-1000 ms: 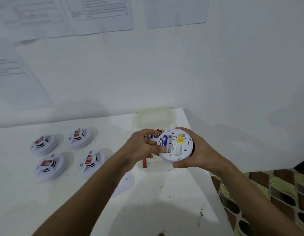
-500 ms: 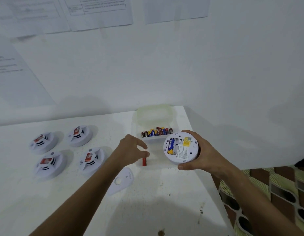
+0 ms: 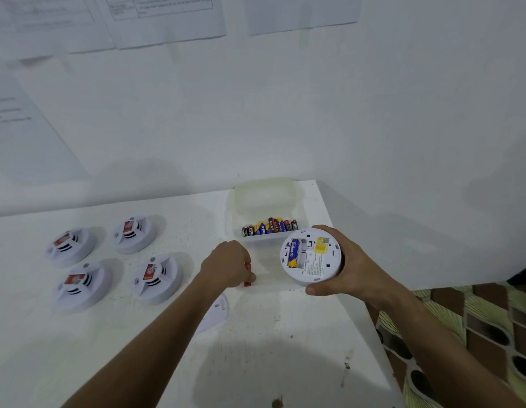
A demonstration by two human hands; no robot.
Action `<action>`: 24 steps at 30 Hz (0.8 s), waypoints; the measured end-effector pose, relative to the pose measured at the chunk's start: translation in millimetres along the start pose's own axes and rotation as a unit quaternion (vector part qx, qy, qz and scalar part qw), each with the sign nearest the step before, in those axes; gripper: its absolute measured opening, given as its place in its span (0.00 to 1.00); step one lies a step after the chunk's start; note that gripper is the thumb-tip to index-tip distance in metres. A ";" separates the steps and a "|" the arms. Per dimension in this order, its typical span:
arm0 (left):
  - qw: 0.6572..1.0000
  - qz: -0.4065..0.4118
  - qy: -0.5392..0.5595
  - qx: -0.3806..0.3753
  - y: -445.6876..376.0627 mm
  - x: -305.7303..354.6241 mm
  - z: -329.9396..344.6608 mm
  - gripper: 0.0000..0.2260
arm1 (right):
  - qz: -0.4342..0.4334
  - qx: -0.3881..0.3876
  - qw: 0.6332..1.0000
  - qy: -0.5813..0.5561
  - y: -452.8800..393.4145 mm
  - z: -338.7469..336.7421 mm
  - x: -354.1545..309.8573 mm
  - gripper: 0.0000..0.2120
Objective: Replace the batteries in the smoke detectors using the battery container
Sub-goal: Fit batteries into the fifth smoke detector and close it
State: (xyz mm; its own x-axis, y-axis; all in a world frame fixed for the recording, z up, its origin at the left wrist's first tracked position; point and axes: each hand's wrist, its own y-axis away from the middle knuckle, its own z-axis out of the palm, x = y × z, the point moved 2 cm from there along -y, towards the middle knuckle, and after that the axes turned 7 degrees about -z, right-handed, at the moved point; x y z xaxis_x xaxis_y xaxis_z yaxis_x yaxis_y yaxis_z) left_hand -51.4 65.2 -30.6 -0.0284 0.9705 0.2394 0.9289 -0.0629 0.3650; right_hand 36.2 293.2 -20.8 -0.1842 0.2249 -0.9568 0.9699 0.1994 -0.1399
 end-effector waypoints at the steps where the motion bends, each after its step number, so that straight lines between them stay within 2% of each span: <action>1: 1.000 -0.002 0.017 0.008 0.5 0.7 -0.6 0.18 | 0.001 0.000 1.000 0.000 0.0 0.3 -0.2 0.39; 3: 0.998 -0.008 0.057 0.033 2.7 1.6 -2.7 0.18 | 0.002 0.000 1.000 -0.001 -0.2 0.5 -0.5 0.39; 8: 0.984 0.003 0.097 0.148 15.9 4.3 -15.6 0.08 | -0.001 -0.004 1.000 -0.001 -1.5 1.4 -2.9 0.40; 11: 0.977 0.015 0.113 0.179 32.2 8.4 -33.4 0.05 | -0.008 -0.007 1.000 -0.003 -3.7 3.6 -7.0 0.40; 13: 0.967 0.042 0.170 0.186 43.7 11.9 -47.1 0.04 | -0.016 -0.012 1.000 -0.007 -6.3 5.7 -10.0 0.41; 16: 0.932 0.098 0.288 0.199 61.0 19.1 -65.8 0.04 | -0.027 -0.027 0.999 -0.014 -12.7 13.0 -17.4 0.41; 18: 0.921 0.114 0.327 0.181 66.0 22.5 -71.4 0.05 | -0.038 -0.036 0.998 -0.016 -17.7 20.1 -22.0 0.41; 24: 0.950 0.129 0.255 0.128 63.0 9.6 -69.2 0.10 | -0.050 -0.072 0.996 -0.023 -31.8 44.7 -29.0 0.44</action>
State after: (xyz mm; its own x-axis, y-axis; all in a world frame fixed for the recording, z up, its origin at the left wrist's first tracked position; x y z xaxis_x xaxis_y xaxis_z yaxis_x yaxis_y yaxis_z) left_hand -18.7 54.4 56.9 0.0983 0.6868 0.7201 0.9865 -0.1623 0.0202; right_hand 17.9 237.7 0.0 -0.2685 0.1534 -0.9510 0.9131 0.3550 -0.2006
